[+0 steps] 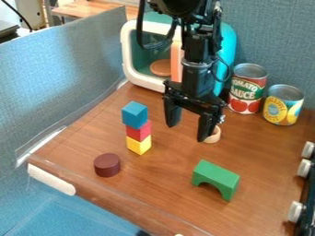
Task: Put the green arch facing the right side
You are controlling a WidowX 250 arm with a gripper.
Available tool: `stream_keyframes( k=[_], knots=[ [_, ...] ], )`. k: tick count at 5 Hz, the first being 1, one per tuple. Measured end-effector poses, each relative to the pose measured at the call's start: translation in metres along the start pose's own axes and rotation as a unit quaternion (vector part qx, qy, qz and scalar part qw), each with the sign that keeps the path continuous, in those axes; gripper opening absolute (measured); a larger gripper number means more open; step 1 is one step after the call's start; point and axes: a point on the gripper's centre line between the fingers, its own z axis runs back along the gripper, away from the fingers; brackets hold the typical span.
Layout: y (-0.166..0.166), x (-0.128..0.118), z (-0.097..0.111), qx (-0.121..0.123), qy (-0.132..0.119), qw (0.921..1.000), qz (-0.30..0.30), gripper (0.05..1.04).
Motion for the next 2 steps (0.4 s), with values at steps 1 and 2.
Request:
stream_keyframes(
  k=[1,2],
  knots=[
    [-0.001,-0.003,-0.012,-0.004,0.015,0.9999,0.007,1.001],
    [-0.014,-0.008,-0.024,0.007,0.010,0.9978,0.066,1.001]
  ],
)
